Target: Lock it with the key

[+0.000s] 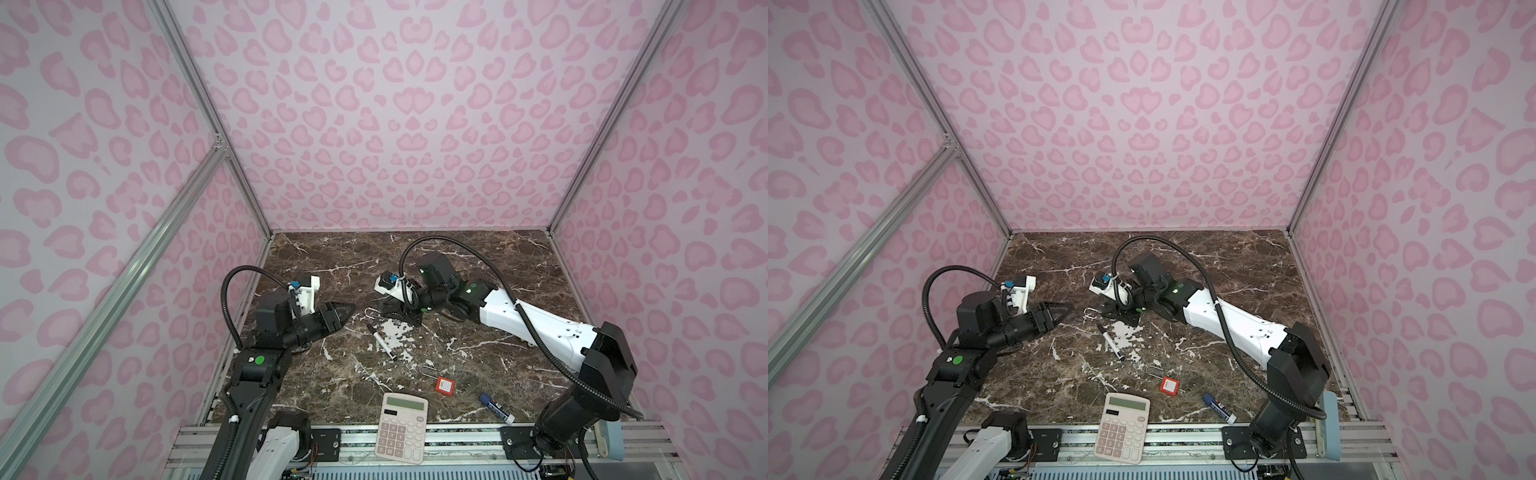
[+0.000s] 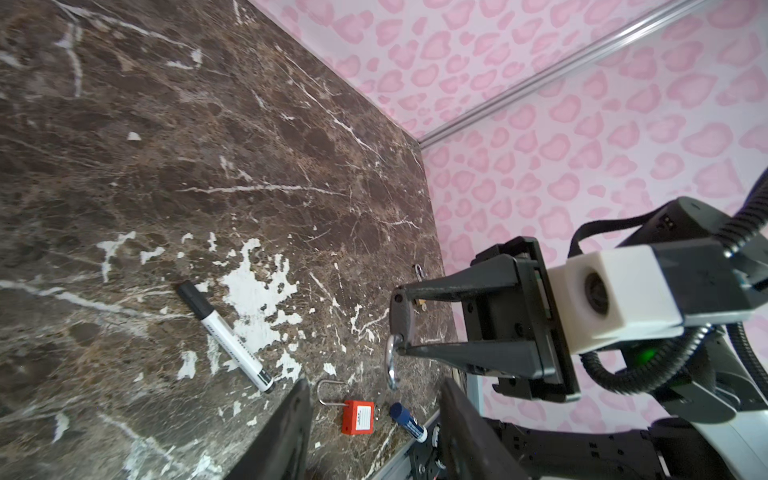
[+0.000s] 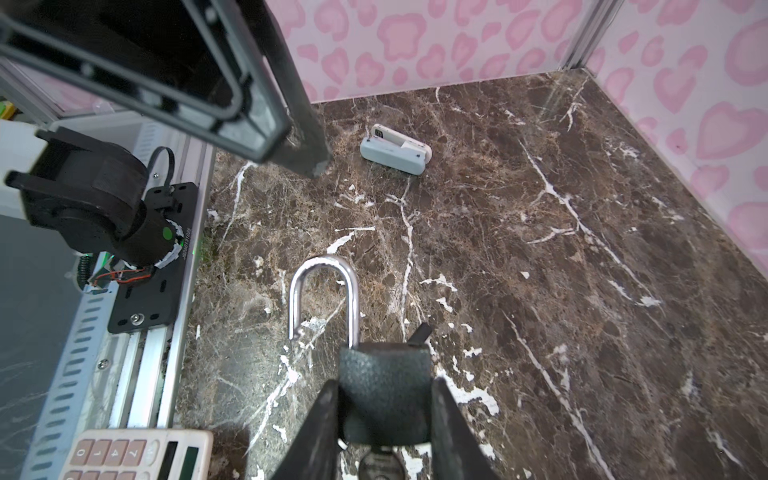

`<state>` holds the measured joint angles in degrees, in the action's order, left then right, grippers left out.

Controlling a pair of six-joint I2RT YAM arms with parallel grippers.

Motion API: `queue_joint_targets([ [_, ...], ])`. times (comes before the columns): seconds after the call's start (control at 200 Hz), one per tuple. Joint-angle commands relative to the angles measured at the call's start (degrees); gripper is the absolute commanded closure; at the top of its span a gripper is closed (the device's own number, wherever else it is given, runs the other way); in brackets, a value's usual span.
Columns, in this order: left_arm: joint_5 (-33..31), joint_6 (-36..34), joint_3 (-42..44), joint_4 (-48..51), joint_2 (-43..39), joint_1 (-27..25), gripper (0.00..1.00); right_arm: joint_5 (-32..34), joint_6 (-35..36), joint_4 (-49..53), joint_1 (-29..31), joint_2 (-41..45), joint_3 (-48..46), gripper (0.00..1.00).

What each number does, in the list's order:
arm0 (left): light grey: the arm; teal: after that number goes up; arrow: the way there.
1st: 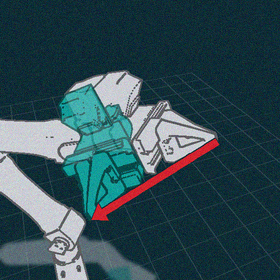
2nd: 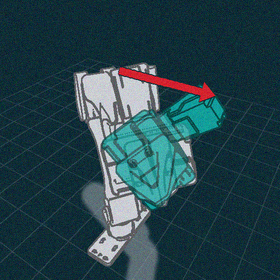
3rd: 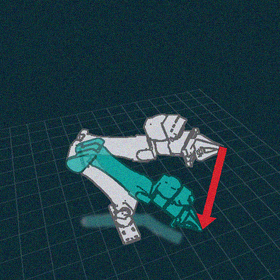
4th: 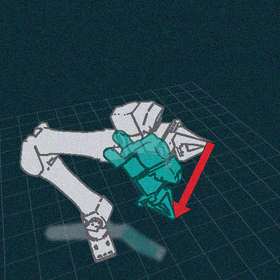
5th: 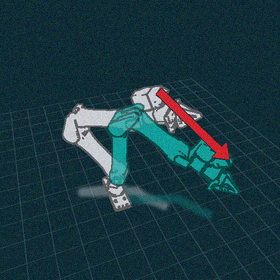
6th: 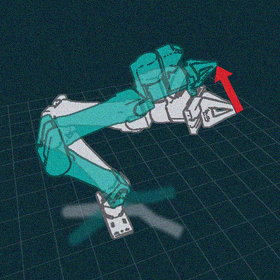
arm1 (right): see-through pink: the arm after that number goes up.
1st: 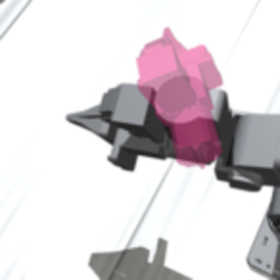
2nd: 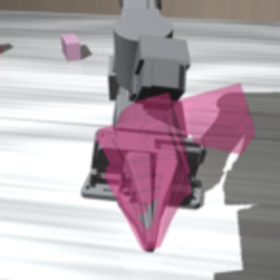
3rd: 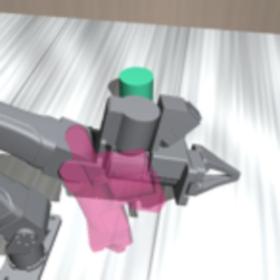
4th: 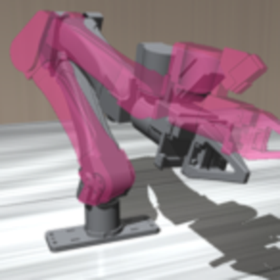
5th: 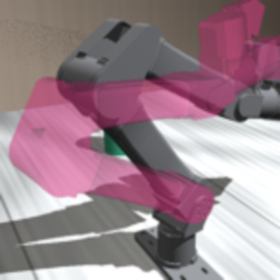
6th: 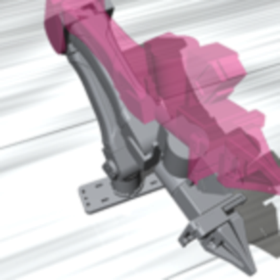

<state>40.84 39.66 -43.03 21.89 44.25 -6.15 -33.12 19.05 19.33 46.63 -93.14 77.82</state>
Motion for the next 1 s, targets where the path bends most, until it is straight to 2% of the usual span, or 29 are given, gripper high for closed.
queue_joint_targets([
  [0.0,2.24,-0.72,-2.04,-4.31,1.37,-0.93,0.50,-2.61,-1.46,-1.27,-0.82,0.81,-0.11,0.71],
  [0.445,4.07,-1.43,-4.07,-5.01,5.80,-4.81,0.57,-4.79,-2.86,-4.12,-1.02,-0.80,1.86,0.71],
  [0.54,3.70,-1.34,-3.83,-5.09,5.94,-5.23,0.63,-5.24,-2.78,-3.87,-1.06,-1.69,2.97,0.71],
  [0.595,3.38,-1.34,-3.75,-5.06,5.92,-5.34,0.73,-5.62,-2.75,-3.70,-1.02,-2.17,3.53,0.71],
  [0.65,3.02,-1.43,-3.65,-5.10,5.93,-5.45,0.77,-5.94,-2.76,-3.52,-1.01,-2.56,3.93,0.71],
  [0.87,2.68,-1.69,-3.87,-5.05,6.68,-5.41,0.83,-6.03,-1.75,-2.60,-0.81,-2.95,4.36,0.71],
  [0.995,2.34,-1.89,-3.98,-5.10,7.02,-5.45,0.91,-5.86,-1.29,-1.88,-0.75,-2.82,4.51,0.71],
])
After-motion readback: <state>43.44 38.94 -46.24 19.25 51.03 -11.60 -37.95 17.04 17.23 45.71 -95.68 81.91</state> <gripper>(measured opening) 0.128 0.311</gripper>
